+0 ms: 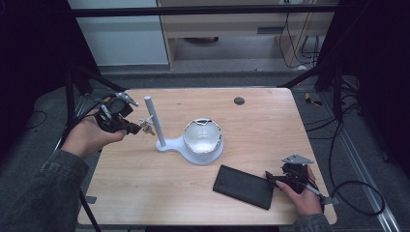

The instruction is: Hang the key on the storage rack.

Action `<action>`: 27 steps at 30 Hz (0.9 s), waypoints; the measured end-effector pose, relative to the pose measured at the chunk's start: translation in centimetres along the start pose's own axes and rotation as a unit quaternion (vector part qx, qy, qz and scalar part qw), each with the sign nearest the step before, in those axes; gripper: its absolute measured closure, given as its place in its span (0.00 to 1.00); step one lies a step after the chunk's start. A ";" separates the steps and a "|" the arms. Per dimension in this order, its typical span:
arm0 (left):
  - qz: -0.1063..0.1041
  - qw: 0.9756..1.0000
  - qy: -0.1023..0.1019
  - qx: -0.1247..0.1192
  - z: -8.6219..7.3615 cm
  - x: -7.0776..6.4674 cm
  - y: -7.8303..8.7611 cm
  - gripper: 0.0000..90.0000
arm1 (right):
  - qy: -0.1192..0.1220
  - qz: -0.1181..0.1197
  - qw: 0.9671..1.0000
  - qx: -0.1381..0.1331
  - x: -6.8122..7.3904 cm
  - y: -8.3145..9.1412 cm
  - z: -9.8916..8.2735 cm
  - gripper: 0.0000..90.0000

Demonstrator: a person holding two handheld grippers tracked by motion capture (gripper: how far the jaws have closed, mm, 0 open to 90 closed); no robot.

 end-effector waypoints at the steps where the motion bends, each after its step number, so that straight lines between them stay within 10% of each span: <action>1: 0.001 1.000 -0.003 0.004 0.1 0.1 0.0 1.00 | 0.000 0.000 1.000 0.000 0.0 0.0 0.0 0.03; 27: 0.021 1.000 0.005 0.020 1.8 0.7 -0.4 1.00 | 0.001 0.002 1.000 0.000 0.0 0.0 0.0 0.03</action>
Point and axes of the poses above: each handheld gripper's, and its own axes: y roughly backward along the jaws, z roughly out of its top, x roughly to its left, the point moved 4 cm from there along -y, roughly forward along the jaws, and after that the axes turned 8 degrees about y, right-handed, at the moved point
